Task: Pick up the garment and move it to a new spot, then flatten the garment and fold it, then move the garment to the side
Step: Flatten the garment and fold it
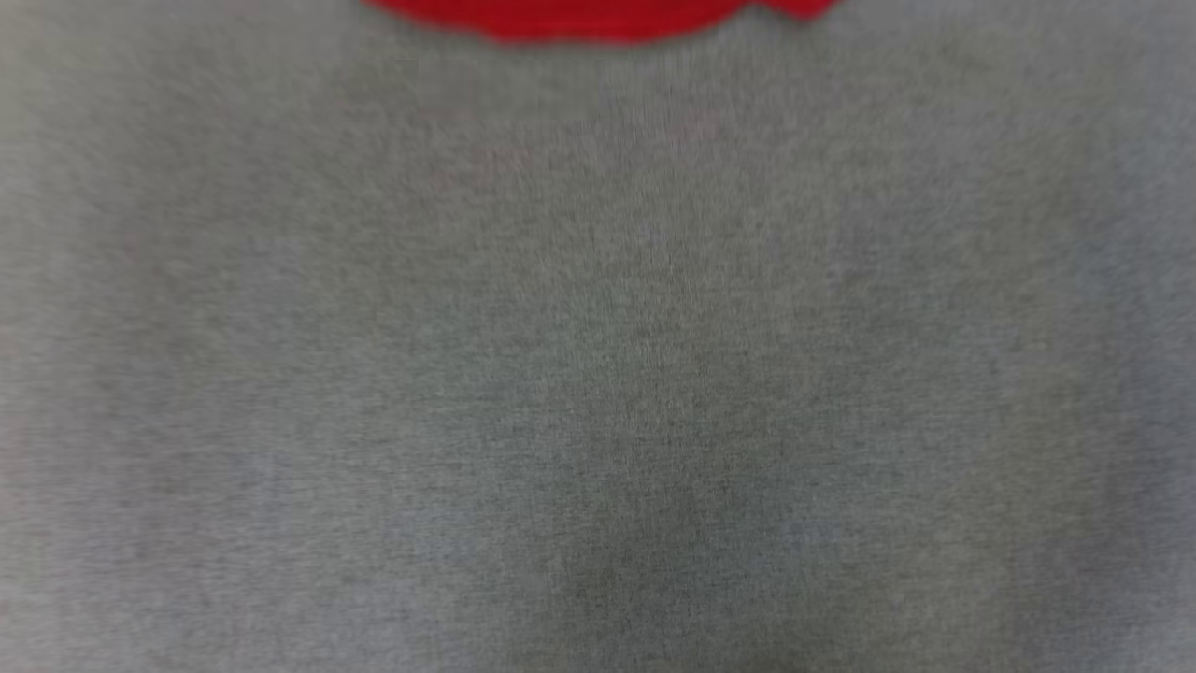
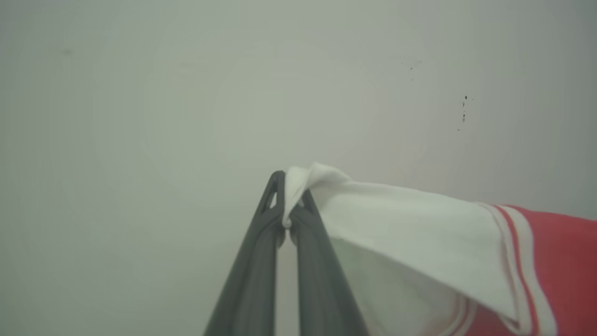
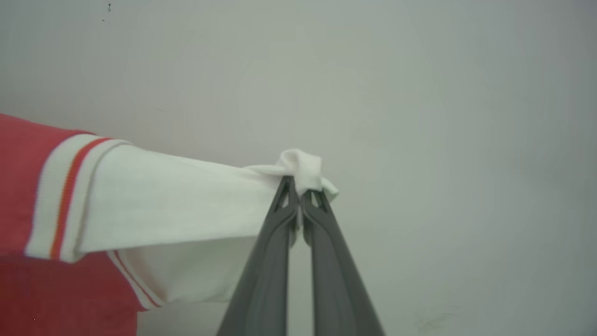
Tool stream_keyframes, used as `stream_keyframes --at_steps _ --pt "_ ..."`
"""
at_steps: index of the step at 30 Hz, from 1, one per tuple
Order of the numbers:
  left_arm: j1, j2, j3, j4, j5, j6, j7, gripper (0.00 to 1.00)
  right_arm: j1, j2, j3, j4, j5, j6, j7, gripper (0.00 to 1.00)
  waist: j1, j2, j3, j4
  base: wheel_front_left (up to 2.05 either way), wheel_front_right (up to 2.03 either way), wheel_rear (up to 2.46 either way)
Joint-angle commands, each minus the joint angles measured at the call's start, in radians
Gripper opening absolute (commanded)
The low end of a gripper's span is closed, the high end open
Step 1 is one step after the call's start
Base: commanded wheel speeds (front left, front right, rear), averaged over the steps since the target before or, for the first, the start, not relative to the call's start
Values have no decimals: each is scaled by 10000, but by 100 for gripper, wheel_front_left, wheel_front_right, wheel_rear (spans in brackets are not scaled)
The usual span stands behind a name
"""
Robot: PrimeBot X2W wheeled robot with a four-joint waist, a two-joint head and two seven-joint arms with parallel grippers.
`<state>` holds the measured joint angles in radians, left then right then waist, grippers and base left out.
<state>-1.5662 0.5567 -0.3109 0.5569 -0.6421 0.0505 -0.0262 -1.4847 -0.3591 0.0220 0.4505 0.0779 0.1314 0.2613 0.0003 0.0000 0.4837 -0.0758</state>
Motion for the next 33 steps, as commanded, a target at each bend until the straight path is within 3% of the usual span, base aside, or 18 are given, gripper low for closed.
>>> stream_keyframes --at_steps 1,11,20,27,33 --pt "-264 11 64 133 32 -77 -148 0 -380 -65 86 255 -91 -14 -308 0 -3 0 1015 -147 0 0 0" --pt "-905 -29 186 951 -119 -371 -669 0 -1859 98 854 2024 64 -14 -1775 0 -3 0 2301 -124 0 0 0" --pt "-349 -301 247 1963 -480 -767 -1256 0 -1735 406 1462 3389 523 -14 -2442 0 -3 0 2589 12 0 0 0" --pt "1217 -673 260 2882 -869 -1274 -1921 0 -312 505 1882 4316 1038 -14 -2981 0 -3 0 1717 299 0 0 0" --pt "3602 -917 318 3079 -1245 -1562 -2264 0 2137 518 2249 4326 1743 -14 -3099 0 -3 0 300 436 0 0 0"
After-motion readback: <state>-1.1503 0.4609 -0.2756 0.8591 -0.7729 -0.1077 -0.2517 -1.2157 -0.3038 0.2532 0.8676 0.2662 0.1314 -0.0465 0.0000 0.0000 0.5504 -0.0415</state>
